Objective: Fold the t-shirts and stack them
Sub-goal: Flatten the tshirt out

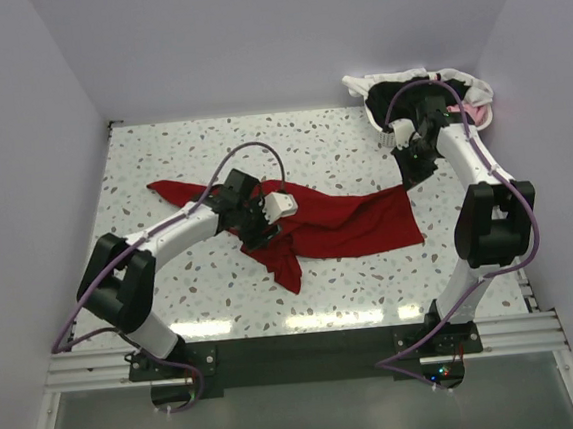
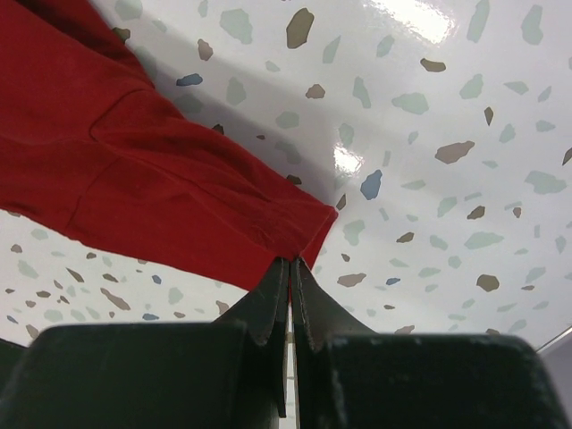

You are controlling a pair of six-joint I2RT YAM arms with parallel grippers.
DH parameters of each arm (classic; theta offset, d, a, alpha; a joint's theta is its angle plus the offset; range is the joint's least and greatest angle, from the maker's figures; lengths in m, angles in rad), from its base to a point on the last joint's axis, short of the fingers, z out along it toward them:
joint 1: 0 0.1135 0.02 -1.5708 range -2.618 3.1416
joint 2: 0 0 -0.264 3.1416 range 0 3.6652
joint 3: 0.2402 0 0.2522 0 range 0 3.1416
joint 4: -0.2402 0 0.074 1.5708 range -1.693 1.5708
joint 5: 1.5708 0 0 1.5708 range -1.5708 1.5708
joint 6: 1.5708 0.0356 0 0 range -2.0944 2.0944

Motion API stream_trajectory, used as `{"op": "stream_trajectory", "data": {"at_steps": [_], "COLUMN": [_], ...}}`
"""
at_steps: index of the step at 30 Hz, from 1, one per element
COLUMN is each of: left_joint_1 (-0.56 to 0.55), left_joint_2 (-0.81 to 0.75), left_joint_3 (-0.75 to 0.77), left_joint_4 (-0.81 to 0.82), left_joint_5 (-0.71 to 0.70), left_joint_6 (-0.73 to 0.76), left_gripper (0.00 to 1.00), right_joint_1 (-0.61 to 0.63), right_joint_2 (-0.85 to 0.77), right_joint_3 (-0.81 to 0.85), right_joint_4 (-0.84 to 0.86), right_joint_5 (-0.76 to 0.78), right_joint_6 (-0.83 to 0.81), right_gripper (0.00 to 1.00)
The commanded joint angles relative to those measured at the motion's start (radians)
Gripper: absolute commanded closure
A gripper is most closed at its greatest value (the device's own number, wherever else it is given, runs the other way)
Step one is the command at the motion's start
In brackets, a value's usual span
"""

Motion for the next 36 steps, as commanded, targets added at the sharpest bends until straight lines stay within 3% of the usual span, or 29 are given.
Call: {"op": "stream_trajectory", "data": {"at_steps": [1,7,10,13,14,16,17,25,31,36], "left_joint_1": [-0.046,-0.095,-0.102,-0.1,-0.1,-0.096,-0.089,-0.051,-0.054,-0.004], "left_joint_2": [0.028,0.053,0.077,0.096,0.091,0.074,0.052,-0.122,-0.333,-0.381], "left_joint_3": [0.004,0.002,0.004,0.013,0.016,0.027,0.031,0.054,0.001,0.007], "left_joint_4": [0.055,0.064,0.085,0.102,0.108,0.101,0.087,-0.112,-0.397,-0.52], "left_joint_5": [-0.047,-0.049,-0.09,-0.132,-0.142,-0.155,-0.15,0.011,0.189,0.253], "left_joint_6": [-0.03,-0.044,-0.056,-0.061,-0.062,-0.059,-0.059,-0.018,0.083,0.14], "left_gripper": [0.36,0.36,0.4,0.64,0.78,0.89,0.99,1.0,1.0,1.0], "right_joint_1": [-0.003,-0.003,-0.003,-0.003,-0.003,-0.003,-0.003,-0.003,-0.004,0.016], "right_joint_2": [-0.029,-0.017,-0.014,-0.015,-0.017,-0.026,-0.029,-0.089,-0.21,-0.241], "right_joint_3": [-0.014,-0.008,-0.008,-0.009,-0.012,-0.017,-0.02,-0.011,-0.052,-0.025], "right_joint_4": [0.023,0.029,0.031,0.029,0.031,0.035,0.038,0.023,-0.04,-0.075], "right_joint_5": [0.025,0.031,0.029,0.032,0.036,0.049,0.054,0.094,0.141,0.151], "right_joint_6": [-0.006,-0.007,-0.007,-0.011,-0.012,-0.015,-0.018,-0.044,-0.188,-0.293], "right_gripper": [1.0,1.0,1.0,1.0,1.0,1.0,1.0,1.0,1.0,1.0]}}
